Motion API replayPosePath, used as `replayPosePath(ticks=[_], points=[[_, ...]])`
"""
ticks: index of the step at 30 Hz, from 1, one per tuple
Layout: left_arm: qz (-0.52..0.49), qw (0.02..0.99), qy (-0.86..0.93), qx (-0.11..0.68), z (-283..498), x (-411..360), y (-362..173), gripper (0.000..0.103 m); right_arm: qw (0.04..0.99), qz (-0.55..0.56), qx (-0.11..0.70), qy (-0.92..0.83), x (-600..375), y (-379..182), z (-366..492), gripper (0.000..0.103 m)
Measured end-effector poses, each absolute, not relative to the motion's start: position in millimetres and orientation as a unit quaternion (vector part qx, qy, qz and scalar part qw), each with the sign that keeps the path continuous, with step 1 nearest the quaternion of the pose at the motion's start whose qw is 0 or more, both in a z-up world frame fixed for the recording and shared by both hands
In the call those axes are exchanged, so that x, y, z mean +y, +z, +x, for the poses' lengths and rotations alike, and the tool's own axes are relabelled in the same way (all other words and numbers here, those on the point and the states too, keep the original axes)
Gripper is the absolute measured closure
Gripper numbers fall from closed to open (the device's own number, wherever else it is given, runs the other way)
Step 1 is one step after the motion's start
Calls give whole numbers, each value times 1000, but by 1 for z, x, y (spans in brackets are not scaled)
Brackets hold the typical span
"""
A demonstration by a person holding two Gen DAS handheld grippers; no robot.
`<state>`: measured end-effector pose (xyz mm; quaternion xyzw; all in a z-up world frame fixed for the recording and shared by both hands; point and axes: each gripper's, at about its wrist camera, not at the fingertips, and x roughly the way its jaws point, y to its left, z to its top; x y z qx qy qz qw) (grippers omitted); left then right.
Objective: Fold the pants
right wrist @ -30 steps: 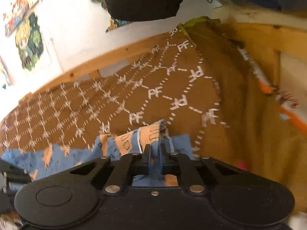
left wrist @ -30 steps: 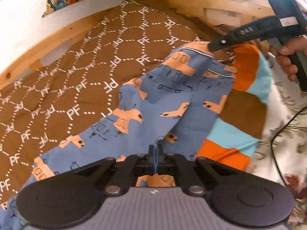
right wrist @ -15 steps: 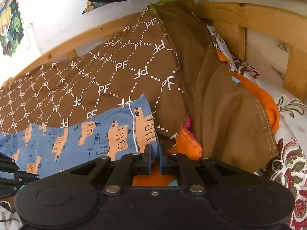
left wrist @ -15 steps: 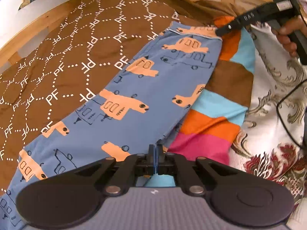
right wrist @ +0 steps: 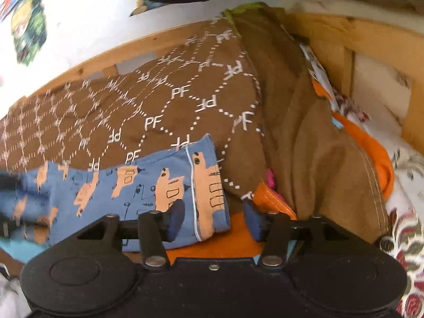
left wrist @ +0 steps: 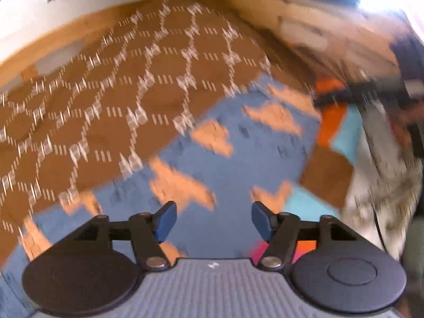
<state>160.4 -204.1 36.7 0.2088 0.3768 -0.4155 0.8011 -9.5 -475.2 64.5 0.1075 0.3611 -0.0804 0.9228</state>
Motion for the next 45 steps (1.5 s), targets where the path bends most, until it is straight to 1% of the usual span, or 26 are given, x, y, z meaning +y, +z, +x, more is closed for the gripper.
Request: replayPosePath(ticks=[5,7,8,10,13,14,15,16,17,18,19,20,22,23,25,27,30,34,36,37,38,40,41,42,44,45], points=[[213,797,-430,367,204,-277,58,33,933,75,344,-72,-473,61,-8,53],[228,790,-440,361,216,-313,62,33,935,94,335,-74,-481,59,-10,60],[229,785,-447,362,221,-327,62,33,934,107,332,-75,-486,57,-10,62],[226,769,-466,374,231,-358,55,33,934,117,331,-70,-492,53,-7,69],[245,750,-480,385,240,-390,37,36,933,115,335,-63,-496,46,0,70],[251,740,-483,395,243,-400,28,40,933,117,335,-60,-496,44,1,70],[254,732,-483,407,245,-406,20,53,933,117,337,-56,-496,42,3,69],[257,723,-481,423,248,-412,12,60,932,114,339,-53,-495,40,5,69],[259,718,-481,432,248,-414,7,74,933,110,340,-51,-494,39,5,68],[267,714,-483,431,246,-415,3,83,933,107,341,-50,-492,39,5,68],[279,712,-486,423,243,-415,2,87,933,106,342,-49,-492,38,5,66],[289,712,-488,415,241,-414,2,93,933,105,342,-46,-491,38,5,66],[282,713,-494,410,239,-409,5,95,932,100,345,-43,-488,38,6,67],[277,716,-495,406,238,-406,7,96,932,96,348,-42,-487,38,7,69],[280,722,-499,387,232,-402,12,96,929,78,358,-42,-482,36,9,93],[284,731,-501,365,224,-399,18,97,932,72,352,-47,-479,38,6,96],[283,745,-506,329,212,-395,31,97,938,54,336,-59,-475,44,1,98],[297,748,-503,315,211,-398,34,96,942,51,324,-67,-476,48,-3,97],[310,745,-493,326,212,-399,22,92,936,45,341,-70,-476,41,1,95],[312,748,-486,328,213,-400,16,90,934,34,346,-75,-475,38,2,90],[310,754,-478,327,214,-400,12,85,935,22,347,-77,-473,38,3,88],[286,773,-469,317,215,-394,15,68,938,4,338,-80,-469,39,1,71],[272,786,-461,309,214,-387,19,47,941,-2,330,-80,-467,41,0,67],[259,799,-453,300,212,-376,24,27,943,-9,323,-79,-465,43,-2,60],[225,830,-430,275,206,-347,38,9,949,-30,306,-78,-458,46,-4,52],[209,842,-417,272,203,-332,42,7,952,-40,295,-74,-454,47,-6,46]])
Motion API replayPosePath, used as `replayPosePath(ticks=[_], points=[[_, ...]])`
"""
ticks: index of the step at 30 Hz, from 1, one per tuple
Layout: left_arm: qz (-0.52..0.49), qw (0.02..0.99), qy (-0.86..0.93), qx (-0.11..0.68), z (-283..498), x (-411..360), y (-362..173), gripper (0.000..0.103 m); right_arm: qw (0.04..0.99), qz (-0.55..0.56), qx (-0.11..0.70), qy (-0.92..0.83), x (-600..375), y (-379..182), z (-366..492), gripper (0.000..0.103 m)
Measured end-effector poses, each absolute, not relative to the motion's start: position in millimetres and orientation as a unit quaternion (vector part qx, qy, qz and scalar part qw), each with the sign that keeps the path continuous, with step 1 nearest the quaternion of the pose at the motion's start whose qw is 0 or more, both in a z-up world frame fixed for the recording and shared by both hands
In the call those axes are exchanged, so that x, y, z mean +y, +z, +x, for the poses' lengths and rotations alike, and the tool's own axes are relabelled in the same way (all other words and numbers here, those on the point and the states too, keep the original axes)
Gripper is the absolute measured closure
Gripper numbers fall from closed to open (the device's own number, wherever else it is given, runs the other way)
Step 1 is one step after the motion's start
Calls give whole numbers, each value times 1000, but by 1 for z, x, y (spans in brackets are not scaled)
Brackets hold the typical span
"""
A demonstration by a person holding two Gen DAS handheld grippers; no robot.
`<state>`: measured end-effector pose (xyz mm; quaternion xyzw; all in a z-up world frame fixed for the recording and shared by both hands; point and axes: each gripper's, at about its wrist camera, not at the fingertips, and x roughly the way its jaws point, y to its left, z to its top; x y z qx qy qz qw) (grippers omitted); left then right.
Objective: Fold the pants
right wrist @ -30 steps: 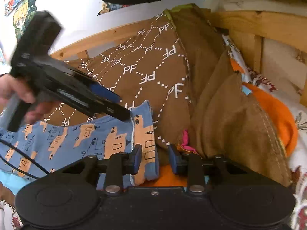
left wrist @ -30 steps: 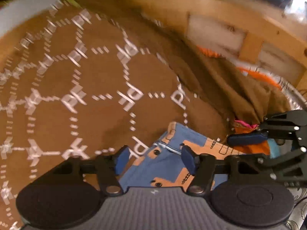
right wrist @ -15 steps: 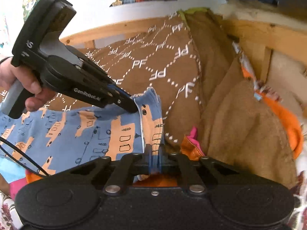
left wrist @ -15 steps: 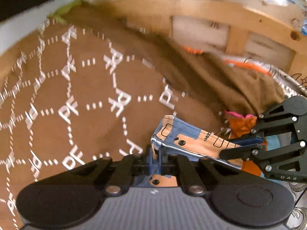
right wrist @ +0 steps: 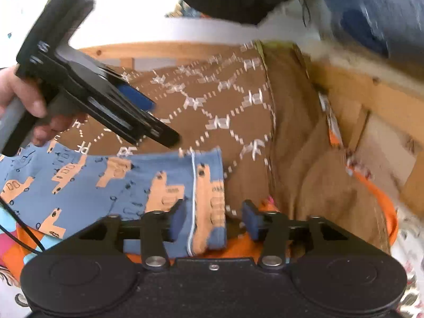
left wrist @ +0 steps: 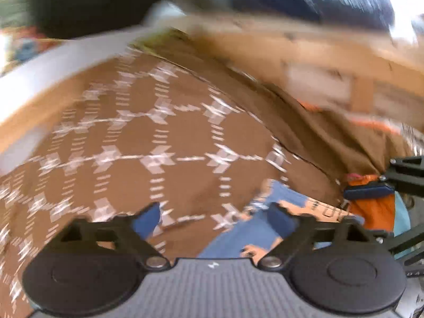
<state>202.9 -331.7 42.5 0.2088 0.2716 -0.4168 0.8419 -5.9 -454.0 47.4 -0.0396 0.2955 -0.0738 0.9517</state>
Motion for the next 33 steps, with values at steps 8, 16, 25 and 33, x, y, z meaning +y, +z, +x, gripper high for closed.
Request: replayPosePath(ticks=[8,16,25,33], points=[[203,866,-292,351,164,-194,15,7,949,-96,300,15,-408,43,-1,33],[176,870,-150,435,146,-52,-6,4,923,-120,363,-46,-389,25,12,19],[180,902,-168,353,203,-18,53,7,944,-105,310,42,-345,42,39,10],[201,856,-203,430,288,-39,28,57,903,-145,347,206,-275,30,173,45]])
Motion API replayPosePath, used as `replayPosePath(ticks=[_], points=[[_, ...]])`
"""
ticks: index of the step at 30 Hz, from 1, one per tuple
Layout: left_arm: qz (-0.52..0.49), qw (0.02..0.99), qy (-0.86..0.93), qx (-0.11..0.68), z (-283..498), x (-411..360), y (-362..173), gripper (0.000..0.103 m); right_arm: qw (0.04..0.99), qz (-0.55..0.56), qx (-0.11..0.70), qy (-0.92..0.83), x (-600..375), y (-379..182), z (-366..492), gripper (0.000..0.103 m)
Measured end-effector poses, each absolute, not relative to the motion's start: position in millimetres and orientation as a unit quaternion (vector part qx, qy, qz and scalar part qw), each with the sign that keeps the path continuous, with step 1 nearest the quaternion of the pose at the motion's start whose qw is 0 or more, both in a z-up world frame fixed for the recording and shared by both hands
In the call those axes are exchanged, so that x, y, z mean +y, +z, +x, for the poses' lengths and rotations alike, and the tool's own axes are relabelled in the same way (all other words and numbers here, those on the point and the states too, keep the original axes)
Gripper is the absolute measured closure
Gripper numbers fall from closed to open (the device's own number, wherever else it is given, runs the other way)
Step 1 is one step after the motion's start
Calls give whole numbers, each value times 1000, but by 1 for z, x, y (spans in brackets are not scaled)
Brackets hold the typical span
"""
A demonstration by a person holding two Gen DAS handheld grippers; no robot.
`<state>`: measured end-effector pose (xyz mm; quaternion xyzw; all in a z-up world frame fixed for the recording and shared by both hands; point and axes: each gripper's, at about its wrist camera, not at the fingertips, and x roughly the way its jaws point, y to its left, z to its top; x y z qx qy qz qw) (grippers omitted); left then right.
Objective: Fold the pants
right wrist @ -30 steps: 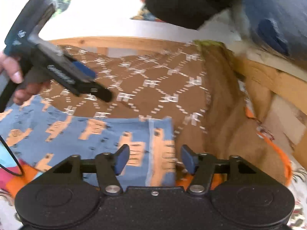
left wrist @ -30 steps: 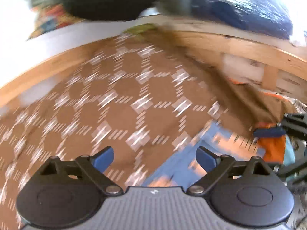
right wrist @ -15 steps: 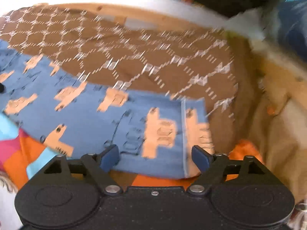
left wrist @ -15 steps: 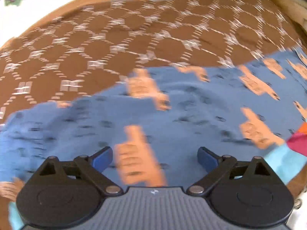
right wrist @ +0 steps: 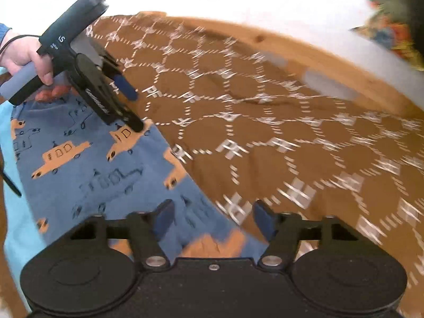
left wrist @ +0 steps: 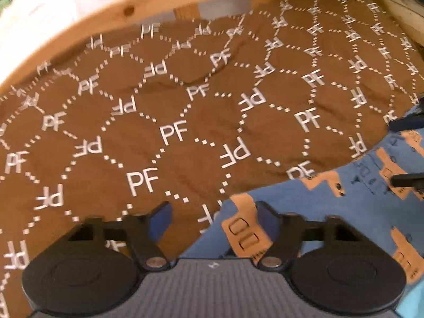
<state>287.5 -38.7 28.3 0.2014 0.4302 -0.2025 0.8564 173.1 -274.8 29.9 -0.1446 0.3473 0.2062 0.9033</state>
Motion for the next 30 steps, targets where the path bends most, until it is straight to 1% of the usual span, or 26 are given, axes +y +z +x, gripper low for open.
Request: replayPosePath(ticks=[1,2,3,4,5,6,7,10,12,14,15,16,17,18,20,21,23,25,27,28,29,30], points=[[195,850,-203,445,294,-39,23,70,895,-140,363,218,-271,27,185,51],[183,843,-215,457,297,-40,17,86,882,-131,385,237,-268,20,197,55],[176,842,-223,458,297,-41,16,91,872,-125,402,250,-267,14,206,59],[184,843,-226,452,295,-43,15,94,868,-127,408,253,-265,9,211,62],[199,844,-226,443,293,-46,13,96,870,-131,403,252,-263,7,212,68],[215,848,-224,430,290,-49,13,97,873,-137,397,249,-262,6,212,84],[225,854,-220,415,285,-52,14,98,875,-139,394,244,-262,7,210,98],[227,867,-209,390,279,-57,19,98,887,-136,378,226,-263,12,209,99],[229,867,-201,395,282,-59,14,98,890,-148,373,217,-259,7,209,99],[232,865,-199,397,284,-61,5,96,888,-153,380,209,-256,-3,209,97],[230,868,-199,392,283,-60,4,93,891,-153,377,203,-257,-3,209,89],[224,872,-197,387,280,-58,5,89,895,-152,374,190,-257,0,207,74],[214,878,-192,382,275,-56,9,83,899,-151,371,177,-258,4,204,66],[201,888,-183,370,268,-51,16,63,904,-151,363,169,-259,9,198,61],[169,910,-173,337,245,-38,30,44,910,-155,345,167,-258,19,179,56],[153,916,-180,324,230,-30,35,45,911,-156,341,170,-257,24,168,52],[151,913,-190,328,209,-17,38,45,910,-155,339,181,-256,29,144,46],[153,903,-182,358,199,-2,30,45,905,-147,353,184,-257,26,122,39],[159,893,-144,396,194,21,17,45,899,-142,371,182,-260,17,108,37],[160,891,-124,407,193,33,13,47,896,-147,382,171,-262,9,102,37],[155,894,-119,404,190,45,12,54,898,-147,383,160,-266,4,95,36],[150,896,-124,399,187,55,14,59,902,-137,381,150,-271,3,90,33]])
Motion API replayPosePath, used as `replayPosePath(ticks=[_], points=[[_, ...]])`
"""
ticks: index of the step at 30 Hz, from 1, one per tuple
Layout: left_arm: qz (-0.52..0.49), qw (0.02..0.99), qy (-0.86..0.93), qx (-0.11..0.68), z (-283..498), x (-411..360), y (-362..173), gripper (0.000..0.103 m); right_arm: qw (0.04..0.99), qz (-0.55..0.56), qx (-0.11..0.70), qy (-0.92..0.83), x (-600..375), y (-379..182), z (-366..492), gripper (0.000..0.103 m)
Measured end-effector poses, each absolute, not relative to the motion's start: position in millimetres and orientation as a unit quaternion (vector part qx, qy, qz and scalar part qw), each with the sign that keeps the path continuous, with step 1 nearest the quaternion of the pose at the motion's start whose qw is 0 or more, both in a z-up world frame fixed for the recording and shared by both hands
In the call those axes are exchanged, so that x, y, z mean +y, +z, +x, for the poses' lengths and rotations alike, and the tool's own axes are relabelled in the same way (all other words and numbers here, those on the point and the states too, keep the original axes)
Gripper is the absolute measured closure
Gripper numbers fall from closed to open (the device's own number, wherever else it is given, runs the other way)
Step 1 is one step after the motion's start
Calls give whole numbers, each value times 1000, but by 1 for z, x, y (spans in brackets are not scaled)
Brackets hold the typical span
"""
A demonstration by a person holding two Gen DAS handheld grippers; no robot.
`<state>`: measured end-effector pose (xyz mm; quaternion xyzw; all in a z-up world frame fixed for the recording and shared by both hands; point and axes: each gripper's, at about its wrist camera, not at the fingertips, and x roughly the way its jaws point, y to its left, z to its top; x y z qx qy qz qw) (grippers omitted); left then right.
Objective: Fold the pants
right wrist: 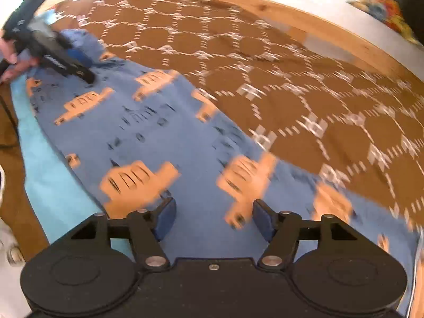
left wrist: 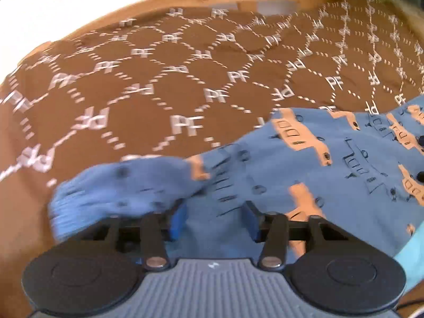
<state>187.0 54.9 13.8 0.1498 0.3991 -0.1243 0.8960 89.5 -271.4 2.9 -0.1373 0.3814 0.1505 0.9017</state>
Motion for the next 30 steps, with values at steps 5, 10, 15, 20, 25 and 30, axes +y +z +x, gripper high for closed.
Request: replayPosePath(ticks=[5,10,15,20,25,30], points=[[119,895,-97,418,181,58,36,31,912,-116,383,87,-302,24,62,19],[111,902,-168,382,172,-10,49,10,933,-89,349,-5,-337,52,22,1],[134,874,-240,401,177,-104,21,7,935,-58,339,-92,-376,54,1,1],[198,840,-216,457,176,-140,-24,1,931,-20,346,-113,-416,49,-3,2],[157,835,-165,501,198,-134,-6,1,932,27,345,-107,-440,50,-4,2],[157,847,-239,448,221,-191,36,1,934,29,347,-84,-439,50,-4,3]])
